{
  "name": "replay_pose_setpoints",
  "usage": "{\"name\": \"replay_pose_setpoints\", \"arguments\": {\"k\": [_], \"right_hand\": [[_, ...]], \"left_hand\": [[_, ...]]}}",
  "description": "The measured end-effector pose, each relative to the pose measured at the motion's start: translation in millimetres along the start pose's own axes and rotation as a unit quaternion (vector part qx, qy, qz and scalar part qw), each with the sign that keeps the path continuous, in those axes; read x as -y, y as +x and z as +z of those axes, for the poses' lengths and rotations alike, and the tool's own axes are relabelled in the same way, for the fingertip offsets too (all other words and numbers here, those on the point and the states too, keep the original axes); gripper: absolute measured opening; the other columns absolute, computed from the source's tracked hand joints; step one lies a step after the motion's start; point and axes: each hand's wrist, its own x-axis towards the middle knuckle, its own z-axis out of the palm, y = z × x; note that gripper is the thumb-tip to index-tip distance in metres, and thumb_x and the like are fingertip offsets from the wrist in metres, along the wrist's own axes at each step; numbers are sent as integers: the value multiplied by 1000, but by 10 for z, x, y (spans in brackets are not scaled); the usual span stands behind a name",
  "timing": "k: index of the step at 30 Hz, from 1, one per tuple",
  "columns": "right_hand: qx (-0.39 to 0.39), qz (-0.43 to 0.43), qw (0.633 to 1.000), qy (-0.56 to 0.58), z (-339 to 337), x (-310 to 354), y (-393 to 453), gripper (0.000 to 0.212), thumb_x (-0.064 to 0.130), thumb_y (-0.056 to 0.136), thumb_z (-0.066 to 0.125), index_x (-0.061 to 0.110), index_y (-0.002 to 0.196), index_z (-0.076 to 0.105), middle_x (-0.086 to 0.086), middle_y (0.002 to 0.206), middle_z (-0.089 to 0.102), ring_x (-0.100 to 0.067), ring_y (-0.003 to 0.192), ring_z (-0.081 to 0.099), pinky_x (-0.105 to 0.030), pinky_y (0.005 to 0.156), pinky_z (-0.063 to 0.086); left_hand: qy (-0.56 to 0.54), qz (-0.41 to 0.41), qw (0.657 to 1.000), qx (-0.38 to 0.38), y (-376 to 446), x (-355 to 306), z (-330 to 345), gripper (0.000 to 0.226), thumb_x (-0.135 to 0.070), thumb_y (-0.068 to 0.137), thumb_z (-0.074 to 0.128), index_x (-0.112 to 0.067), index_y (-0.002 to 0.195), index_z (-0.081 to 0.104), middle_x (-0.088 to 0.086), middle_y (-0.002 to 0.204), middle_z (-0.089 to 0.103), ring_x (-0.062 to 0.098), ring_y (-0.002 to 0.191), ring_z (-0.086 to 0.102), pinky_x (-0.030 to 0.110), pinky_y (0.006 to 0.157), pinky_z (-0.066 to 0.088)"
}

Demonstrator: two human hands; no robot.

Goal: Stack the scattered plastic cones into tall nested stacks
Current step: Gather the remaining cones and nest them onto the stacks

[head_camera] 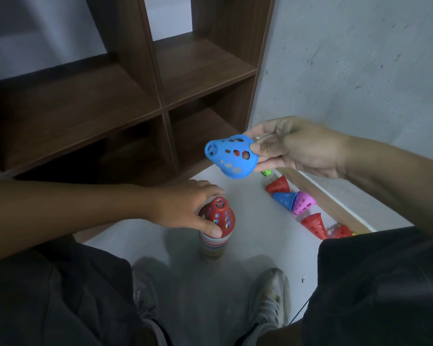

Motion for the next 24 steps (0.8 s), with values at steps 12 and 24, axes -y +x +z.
{"name": "replay_pose_setpoints", "arguments": {"k": [12,24], "right_hand": [[63,39,997,-1,166,-9,46,28,-2,95,56,1,123,62,-22,112,71,-30,102,71,-36,85,59],[-53,61,987,-142,-3,-204,-220,17,10,98,59,8,114,65,-14,103,74,-22,88,75,-32,85,60]], "left_hand": [[-263,93,925,-257,-201,-209,-213,47,-26,85,73,-14,128,56,-2,118,66,14,115,63,26,92,56],[-25,30,988,-149,-136,-55,184,43,-62,79,65,-26,101,62,-8,97,61,9,94,61,37,83,53]]}}
